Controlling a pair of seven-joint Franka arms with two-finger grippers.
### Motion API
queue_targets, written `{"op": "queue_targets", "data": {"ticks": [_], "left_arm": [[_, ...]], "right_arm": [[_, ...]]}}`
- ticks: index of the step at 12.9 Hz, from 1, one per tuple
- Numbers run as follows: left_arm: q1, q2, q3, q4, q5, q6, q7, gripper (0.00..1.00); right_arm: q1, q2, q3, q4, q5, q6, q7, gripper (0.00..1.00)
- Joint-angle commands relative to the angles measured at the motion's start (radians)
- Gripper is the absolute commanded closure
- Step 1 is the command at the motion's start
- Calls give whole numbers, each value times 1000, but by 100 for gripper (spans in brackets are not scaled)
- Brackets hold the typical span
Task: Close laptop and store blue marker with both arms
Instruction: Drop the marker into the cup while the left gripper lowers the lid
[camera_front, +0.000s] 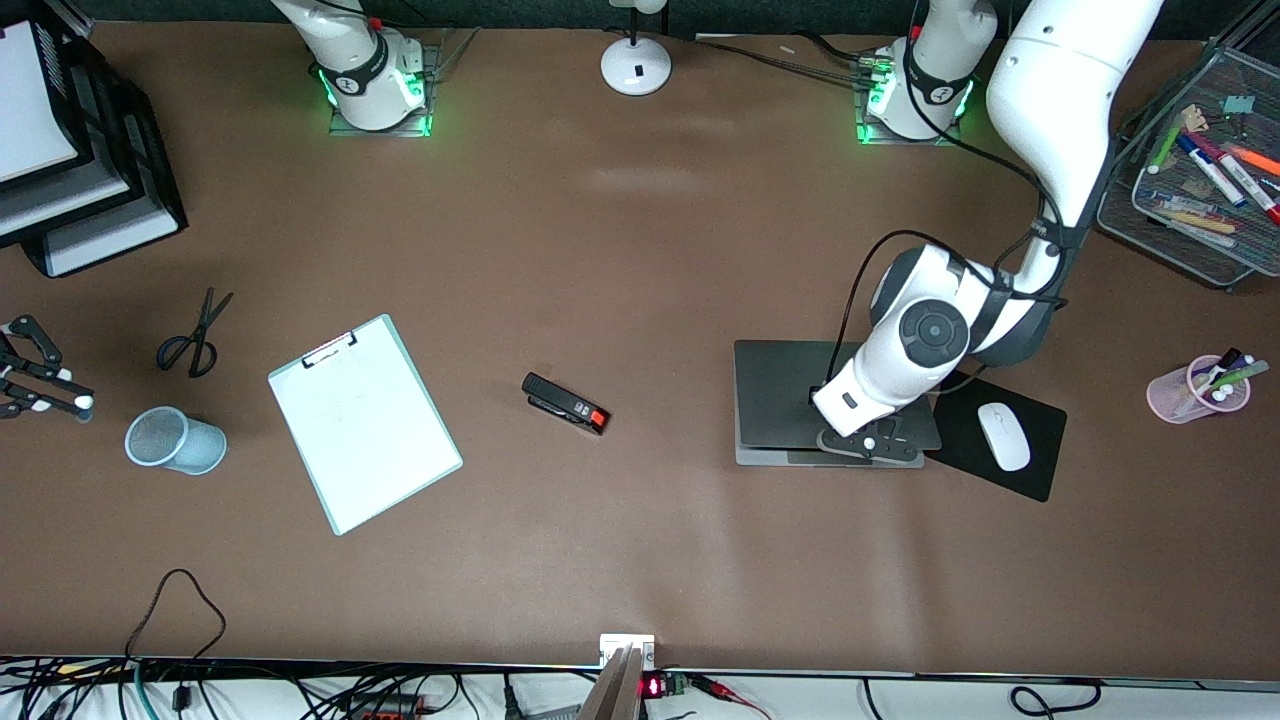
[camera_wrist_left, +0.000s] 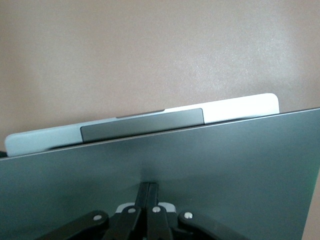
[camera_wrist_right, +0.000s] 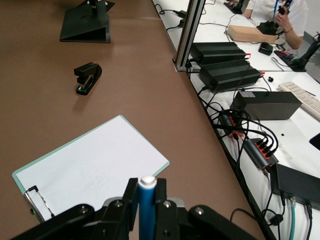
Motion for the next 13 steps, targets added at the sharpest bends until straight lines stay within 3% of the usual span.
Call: {"op": "queue_targets", "data": {"ticks": [1, 8, 13], "left_arm": [[-9, 39, 7, 41, 27, 0, 2, 100], [-6, 96, 12, 56, 84, 89, 2, 100], [-6, 122, 12, 68, 95, 90, 9, 100]], "right_arm": [[-37, 22, 12, 15, 67, -19, -37, 100], [-85, 178, 14, 26, 211, -28, -155, 100], [-89, 223, 14, 26, 225, -57, -175, 100]]}}
